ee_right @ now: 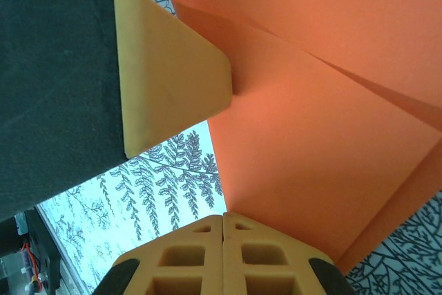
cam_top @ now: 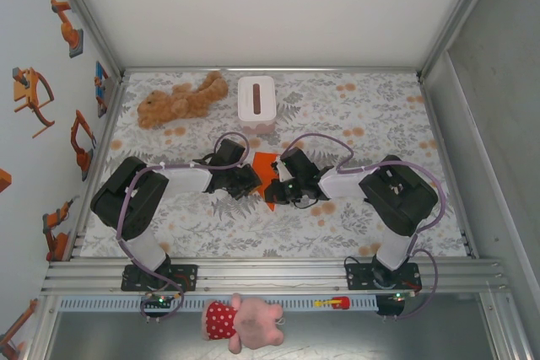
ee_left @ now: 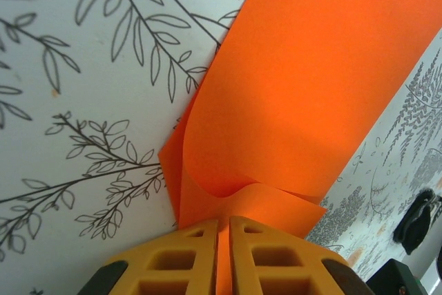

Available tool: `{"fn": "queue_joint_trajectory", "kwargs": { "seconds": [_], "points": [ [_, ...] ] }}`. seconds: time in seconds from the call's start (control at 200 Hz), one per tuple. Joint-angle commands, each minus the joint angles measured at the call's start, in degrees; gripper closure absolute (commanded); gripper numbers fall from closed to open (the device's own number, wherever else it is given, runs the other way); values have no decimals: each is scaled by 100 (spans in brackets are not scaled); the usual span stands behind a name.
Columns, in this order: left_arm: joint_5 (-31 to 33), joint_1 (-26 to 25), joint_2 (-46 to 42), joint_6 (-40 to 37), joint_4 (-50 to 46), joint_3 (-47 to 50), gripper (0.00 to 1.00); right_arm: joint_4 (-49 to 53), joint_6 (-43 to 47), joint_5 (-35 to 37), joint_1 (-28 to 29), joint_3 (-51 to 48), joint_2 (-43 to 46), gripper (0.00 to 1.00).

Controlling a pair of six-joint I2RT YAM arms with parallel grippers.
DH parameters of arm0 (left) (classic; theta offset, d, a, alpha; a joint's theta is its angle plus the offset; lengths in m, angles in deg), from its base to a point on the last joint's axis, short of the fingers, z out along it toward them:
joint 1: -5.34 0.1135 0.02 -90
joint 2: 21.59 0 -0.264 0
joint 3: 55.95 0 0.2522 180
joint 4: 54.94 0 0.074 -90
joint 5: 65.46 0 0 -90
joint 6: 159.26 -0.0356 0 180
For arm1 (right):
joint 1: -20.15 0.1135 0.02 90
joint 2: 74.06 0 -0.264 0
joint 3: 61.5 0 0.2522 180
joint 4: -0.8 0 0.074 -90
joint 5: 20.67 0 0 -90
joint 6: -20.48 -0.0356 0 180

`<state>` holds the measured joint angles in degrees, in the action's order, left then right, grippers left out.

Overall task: Fold a paper plane with a square sheet of paper (pick it up from the middle)
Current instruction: Third fold the triangle at the center of the table.

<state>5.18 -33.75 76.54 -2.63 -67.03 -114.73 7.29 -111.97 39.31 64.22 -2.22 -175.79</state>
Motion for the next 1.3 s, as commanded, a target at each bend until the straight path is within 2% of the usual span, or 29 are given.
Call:
{"fn": "queue_joint_trajectory", "kwargs": {
  "seconds": [0.0, 0.461, 0.741, 1.297],
  "points": [
    [-15, -22, 27, -167, -185, -161, 87, 155, 80, -48, 35, 124, -97, 95],
    [-82, 20, 307, -256, -134, -271, 87, 180, 81, -52, 38, 87, -199, 95],
    [90, 75, 433, -199, -474, -292, 88, 316, 144, -74, 34, -15, -98, 95],
    [113, 139, 568, -260, -746, -407, 88, 773, 222, -124, 71, -1059, 913, 95]
  ]
}}
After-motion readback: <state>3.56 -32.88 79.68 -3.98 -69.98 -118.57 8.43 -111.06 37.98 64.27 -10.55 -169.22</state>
